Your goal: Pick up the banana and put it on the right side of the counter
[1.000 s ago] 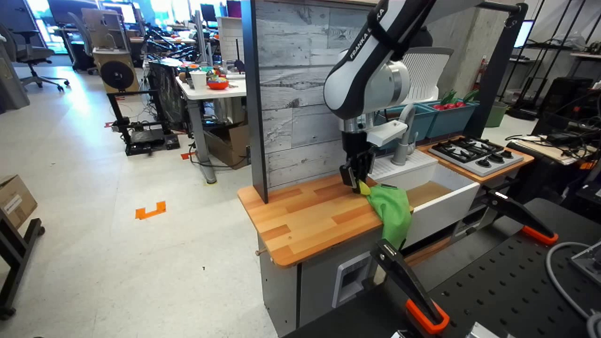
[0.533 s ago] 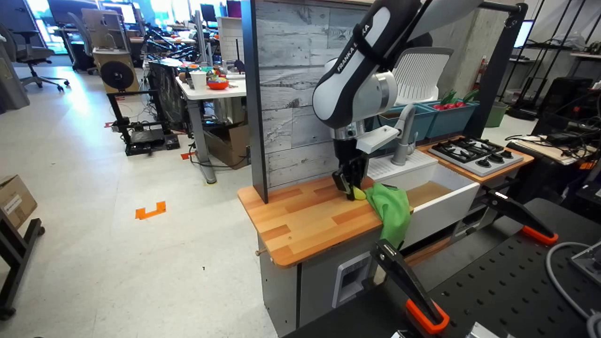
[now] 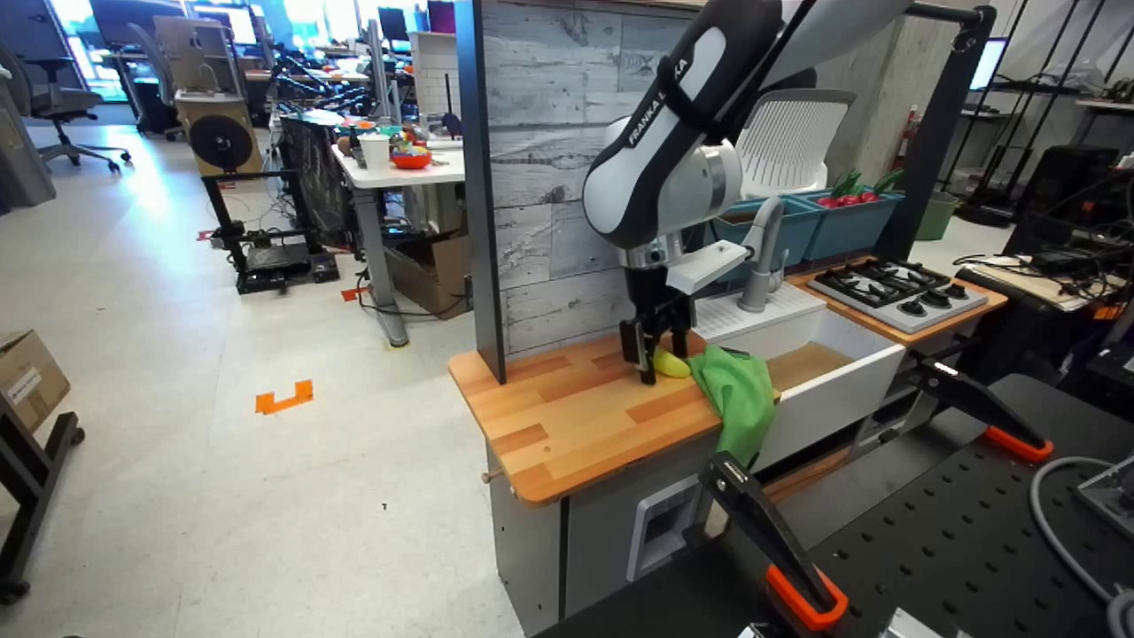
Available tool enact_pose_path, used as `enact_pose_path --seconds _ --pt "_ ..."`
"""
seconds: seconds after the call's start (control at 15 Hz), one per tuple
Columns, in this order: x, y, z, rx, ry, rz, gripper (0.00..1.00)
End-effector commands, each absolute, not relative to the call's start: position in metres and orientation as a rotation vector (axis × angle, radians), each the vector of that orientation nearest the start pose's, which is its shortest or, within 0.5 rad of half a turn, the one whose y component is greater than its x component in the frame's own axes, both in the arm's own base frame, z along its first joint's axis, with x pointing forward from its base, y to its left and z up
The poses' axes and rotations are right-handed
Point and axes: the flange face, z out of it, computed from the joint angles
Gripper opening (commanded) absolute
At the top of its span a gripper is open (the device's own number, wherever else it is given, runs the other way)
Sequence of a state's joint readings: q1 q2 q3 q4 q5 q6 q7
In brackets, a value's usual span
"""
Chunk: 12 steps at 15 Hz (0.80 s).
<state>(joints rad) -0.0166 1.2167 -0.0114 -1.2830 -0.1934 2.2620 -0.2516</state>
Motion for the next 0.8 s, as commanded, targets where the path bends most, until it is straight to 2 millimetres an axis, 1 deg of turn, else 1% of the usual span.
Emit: enact_pose_path --seconds 0.0,0.27,0.4,0.53,0.6,0.73 --pt "0.685 -0.018 -0.017 -3.168 -0.564 0.434 1.0" --pt "0.685 -0.016 -0.002 -3.145 -0.55 0.388 1.0" --pt "0.683 -0.014 0.009 -3.138 -0.564 0.355 1.0" --pt "0.681 -0.018 0.025 -3.135 -0.559 0.309 1.0" --pt "0.676 -0.019 0.038 -3.131 -0.554 0.272 1.0" --pt "0.672 -0.02 0.056 -3.142 -0.528 0.226 1.0"
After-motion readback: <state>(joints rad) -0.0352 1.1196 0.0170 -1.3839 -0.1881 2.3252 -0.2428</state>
